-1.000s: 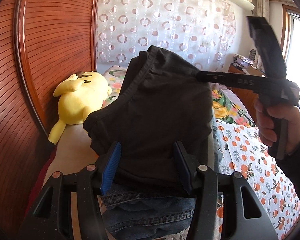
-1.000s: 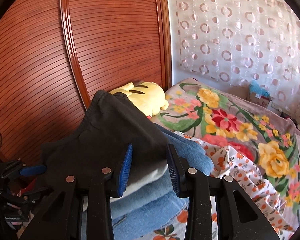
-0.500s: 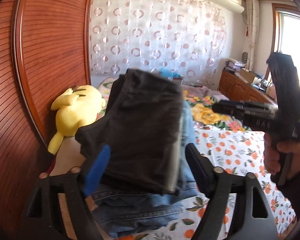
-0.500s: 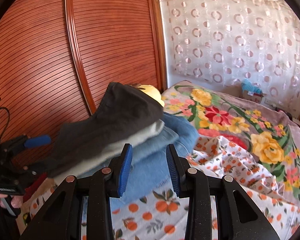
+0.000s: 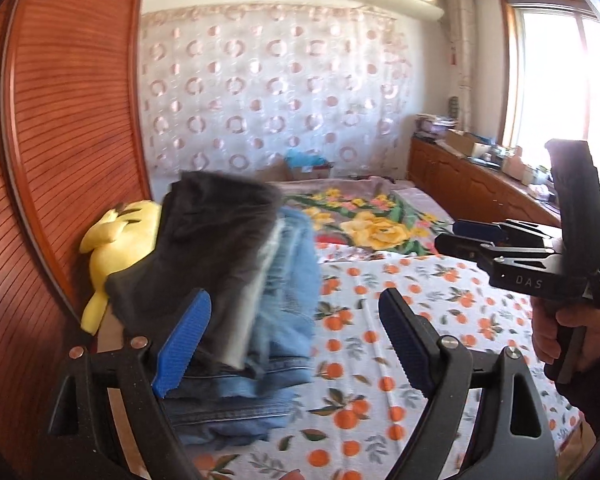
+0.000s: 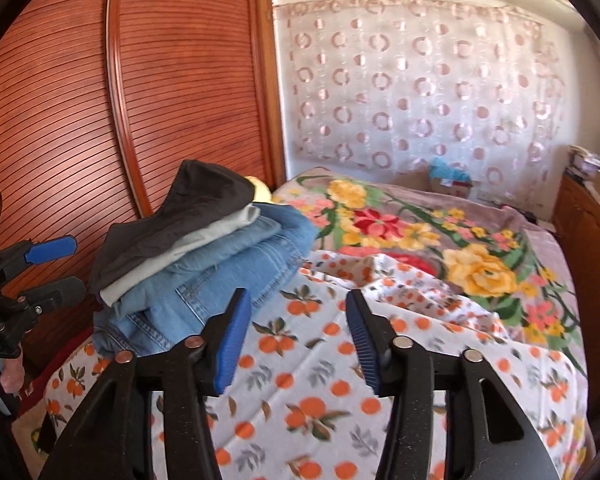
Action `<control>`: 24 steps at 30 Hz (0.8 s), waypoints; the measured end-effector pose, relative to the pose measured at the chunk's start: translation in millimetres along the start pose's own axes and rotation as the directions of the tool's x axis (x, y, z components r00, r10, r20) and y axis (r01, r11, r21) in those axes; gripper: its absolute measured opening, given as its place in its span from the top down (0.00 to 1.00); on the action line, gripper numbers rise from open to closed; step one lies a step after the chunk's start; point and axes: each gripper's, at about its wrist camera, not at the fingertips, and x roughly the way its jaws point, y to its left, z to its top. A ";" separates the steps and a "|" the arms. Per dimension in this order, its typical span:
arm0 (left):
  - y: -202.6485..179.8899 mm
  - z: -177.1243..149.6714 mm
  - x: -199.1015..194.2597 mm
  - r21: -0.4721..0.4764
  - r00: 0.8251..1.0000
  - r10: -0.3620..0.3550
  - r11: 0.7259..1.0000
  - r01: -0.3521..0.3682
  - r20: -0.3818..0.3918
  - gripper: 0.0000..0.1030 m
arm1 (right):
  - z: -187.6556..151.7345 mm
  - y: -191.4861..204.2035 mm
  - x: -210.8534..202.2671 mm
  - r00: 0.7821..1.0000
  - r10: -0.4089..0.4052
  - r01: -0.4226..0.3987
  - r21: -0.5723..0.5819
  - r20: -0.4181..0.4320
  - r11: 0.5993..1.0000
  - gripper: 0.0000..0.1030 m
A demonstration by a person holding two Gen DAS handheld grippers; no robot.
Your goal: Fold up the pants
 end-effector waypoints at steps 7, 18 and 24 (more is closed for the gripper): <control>-30.1 3.4 -15.1 0.005 0.999 -0.037 0.999 0.037 0.023 0.16 | -22.4 21.9 -62.3 0.991 -0.121 0.119 0.026 0.061 0.993 0.34; -66.0 -2.9 -57.5 0.032 0.995 -0.063 0.998 0.061 0.079 0.16 | -59.0 68.4 -152.5 0.961 -0.247 0.235 0.104 0.126 0.966 0.30; -82.2 -9.2 -91.0 0.053 0.991 -0.079 0.996 0.074 0.105 0.16 | -83.3 92.5 -186.4 0.950 -0.271 0.253 0.128 0.153 0.959 0.30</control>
